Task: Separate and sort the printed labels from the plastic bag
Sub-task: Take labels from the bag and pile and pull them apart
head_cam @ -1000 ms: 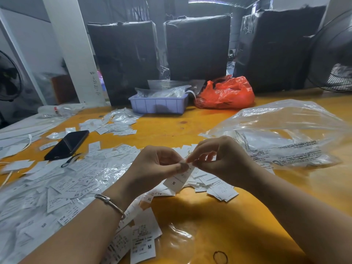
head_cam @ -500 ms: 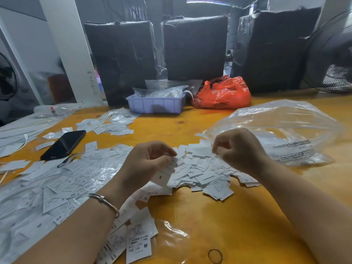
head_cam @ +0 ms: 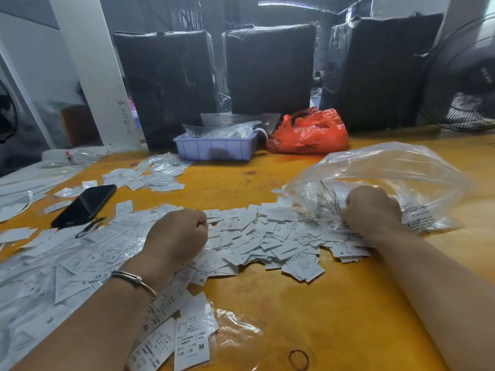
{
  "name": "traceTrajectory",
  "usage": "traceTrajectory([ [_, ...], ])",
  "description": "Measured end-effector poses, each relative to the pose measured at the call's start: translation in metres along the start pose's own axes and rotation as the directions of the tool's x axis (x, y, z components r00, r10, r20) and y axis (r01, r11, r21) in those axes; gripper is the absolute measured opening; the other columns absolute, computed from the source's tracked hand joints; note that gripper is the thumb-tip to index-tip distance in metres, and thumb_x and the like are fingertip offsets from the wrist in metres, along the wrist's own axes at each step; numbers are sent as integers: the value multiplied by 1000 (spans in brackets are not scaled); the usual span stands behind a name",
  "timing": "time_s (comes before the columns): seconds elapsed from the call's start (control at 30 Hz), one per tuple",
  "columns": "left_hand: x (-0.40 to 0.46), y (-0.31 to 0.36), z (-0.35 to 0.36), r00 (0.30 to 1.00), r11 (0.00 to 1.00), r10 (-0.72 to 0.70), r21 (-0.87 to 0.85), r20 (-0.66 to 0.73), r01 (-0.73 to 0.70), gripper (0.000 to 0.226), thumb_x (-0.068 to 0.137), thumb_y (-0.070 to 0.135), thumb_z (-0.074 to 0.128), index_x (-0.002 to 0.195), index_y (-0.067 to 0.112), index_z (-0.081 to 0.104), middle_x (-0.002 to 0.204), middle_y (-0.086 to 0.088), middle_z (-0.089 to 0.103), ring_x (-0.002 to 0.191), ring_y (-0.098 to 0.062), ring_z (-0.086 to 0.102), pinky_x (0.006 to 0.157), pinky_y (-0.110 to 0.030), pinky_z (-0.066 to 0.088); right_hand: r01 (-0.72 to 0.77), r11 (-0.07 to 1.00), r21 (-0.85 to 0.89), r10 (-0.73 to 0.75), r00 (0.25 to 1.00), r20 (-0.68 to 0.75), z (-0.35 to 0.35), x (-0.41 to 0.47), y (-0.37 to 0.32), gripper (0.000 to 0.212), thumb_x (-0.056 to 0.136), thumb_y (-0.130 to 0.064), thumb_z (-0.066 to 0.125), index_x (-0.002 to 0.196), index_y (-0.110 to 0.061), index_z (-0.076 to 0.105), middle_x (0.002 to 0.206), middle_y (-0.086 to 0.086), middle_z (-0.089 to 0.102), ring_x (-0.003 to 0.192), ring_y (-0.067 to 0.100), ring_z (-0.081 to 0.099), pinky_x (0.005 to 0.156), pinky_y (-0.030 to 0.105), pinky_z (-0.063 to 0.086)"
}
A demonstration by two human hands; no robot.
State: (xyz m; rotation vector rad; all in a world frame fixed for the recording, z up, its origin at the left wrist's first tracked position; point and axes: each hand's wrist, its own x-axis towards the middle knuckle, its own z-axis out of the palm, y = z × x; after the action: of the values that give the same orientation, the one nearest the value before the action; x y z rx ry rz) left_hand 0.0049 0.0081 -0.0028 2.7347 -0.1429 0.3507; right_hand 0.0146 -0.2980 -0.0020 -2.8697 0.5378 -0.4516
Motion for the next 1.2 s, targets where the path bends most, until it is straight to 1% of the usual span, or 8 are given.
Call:
traceTrajectory([
  [0.13, 2, -2, 2, 998, 998, -29, 54, 50, 27, 28, 75, -1, 47, 65, 22, 62, 81, 5, 60, 87, -15, 49, 63, -29, 41, 2, 1000, -30, -3, 1000, -23, 0, 2, 1, 12, 88, -17, 59, 94, -16, 69, 100, 6, 66, 103, 28, 54, 88, 35, 45],
  [0.37, 3, -1, 5, 999, 998, 47, 41, 13, -47, 27, 80, 3, 54, 74, 30, 59, 108, 12, 48, 118, -15, 34, 85, -32, 33, 29, 999, -37, -34, 987, -159, -3, 4, -2, 23, 93, -21, 49, 90, -13, 69, 98, 8, 65, 98, 29, 54, 90, 34, 41],
  [0.5, -1, 4, 7, 984, 984, 171, -48, -51, -174, 25, 81, 4, 55, 84, 28, 63, 119, 12, 48, 122, -11, 29, 93, -31, 31, 42, 983, 177, 0, 974, -227, -6, -1, -15, 25, 90, -14, 49, 72, -11, 67, 80, 10, 65, 66, 22, 50, 57, 25, 34],
  [0.6, -3, 9, 9, 961, 950, 274, -141, -47, -278, 27, 84, 7, 57, 90, 33, 61, 118, 16, 47, 115, -3, 29, 89, -22, 27, 251, 939, 236, -189, 948, -255, -5, -9, -25, 22, 92, -15, 53, 75, -10, 67, 73, 8, 65, 65, 24, 55, 56, 30, 41],
  [0.77, -9, 20, 11, 935, 840, 353, -449, 24, -305, 33, 85, 42, 68, 117, 34, 61, 122, 23, 55, 118, 4, 48, 97, -23, 45, 340, 472, 814, -488, 869, -81, -14, -42, -51, 9, 86, -16, 67, 85, -10, 73, 60, 8, 64, 52, 14, 51, 55, 30, 44],
  [0.93, -14, 28, 5, 917, 724, 377, -659, 130, -204, 50, 78, 37, 73, 123, 23, 58, 103, 7, 73, 98, -4, 68, 85, -17, 54, 323, 268, 908, -644, 761, -80, -13, -63, -70, 22, 81, 12, 63, 98, 1, 69, 71, 20, 67, 62, 18, 61, 66, 32, 54],
  [1.07, -13, 27, 0, 941, 684, 331, -705, 70, -188, 20, 82, 4, 72, 101, 11, 70, 81, -6, 75, 76, -19, 71, 72, -21, 57, 387, 298, 873, -641, 758, -117, -11, -62, -70, 21, 78, 6, 71, 98, 1, 66, 77, 15, 72, 69, 26, 69, 70, 32, 58],
  [1.2, -9, 20, 1, 978, 756, 204, -626, -49, -190, 8, 84, 3, 70, 86, 10, 73, 77, -4, 74, 73, -19, 69, 72, -29, 59, 590, 560, 581, -705, 708, -40, -14, -46, -51, 16, 74, -9, 76, 87, -15, 69, 78, -8, 68, 71, 7, 61, 61, 18, 47],
])
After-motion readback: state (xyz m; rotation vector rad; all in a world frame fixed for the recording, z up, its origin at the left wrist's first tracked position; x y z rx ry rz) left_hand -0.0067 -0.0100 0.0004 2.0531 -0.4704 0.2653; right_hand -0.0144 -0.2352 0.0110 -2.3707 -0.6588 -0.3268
